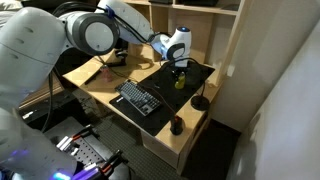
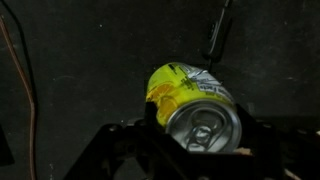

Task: Move the yellow can to the right

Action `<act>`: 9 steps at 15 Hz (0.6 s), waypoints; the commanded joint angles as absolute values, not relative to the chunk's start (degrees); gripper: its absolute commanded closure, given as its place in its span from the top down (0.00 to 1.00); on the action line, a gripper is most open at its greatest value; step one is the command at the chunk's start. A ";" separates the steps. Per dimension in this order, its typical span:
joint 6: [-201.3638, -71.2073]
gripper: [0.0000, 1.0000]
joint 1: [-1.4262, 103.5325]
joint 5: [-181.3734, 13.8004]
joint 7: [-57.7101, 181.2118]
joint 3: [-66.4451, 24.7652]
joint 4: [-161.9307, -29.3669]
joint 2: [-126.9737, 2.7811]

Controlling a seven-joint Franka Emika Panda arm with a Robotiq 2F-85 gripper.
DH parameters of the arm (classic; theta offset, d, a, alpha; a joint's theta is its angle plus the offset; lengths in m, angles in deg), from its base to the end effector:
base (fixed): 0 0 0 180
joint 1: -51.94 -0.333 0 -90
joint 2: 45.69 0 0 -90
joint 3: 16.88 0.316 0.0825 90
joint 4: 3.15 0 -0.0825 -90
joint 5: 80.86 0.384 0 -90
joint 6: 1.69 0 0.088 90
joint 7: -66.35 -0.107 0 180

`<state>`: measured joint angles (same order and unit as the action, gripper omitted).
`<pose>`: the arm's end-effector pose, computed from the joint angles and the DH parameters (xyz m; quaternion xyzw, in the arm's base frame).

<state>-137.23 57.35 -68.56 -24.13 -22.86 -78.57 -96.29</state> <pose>0.7498 -0.1281 0.2222 -0.5897 0.8019 -0.0388 0.0877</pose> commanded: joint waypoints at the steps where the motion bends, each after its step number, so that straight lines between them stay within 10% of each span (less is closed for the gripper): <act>1: -134.96 0.49 55.41 -70.12 -25.78 -25.04 -78.66 -96.40; 9: -134.74 0.49 51.72 -75.52 -32.70 -27.88 -81.15 -95.97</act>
<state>-136.10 52.48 -74.74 -31.50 -27.60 -78.91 -96.27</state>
